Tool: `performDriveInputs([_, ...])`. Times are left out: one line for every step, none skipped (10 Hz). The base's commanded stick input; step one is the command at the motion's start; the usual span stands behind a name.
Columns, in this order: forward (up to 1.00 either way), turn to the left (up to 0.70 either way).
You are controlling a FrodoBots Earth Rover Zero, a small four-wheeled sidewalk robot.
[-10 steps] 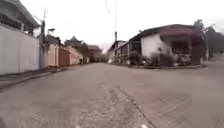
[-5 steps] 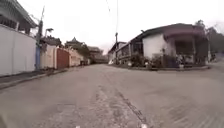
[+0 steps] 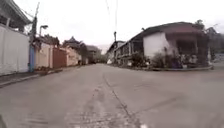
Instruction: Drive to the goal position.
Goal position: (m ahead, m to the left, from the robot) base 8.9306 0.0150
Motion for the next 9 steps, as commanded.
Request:
performDriveInputs([1.0,-0.27])
performDriveInputs([1.0,-0.27])
performDriveInputs([1.0,-0.27])
performDriveInputs([1.0,-0.27])
performDriveInputs([1.0,-0.27])
performDriveInputs([1.0,-0.23])
performDriveInputs([1.0,-0.01])
performDriveInputs([1.0,0.0])
performDriveInputs([1.0,0.0])
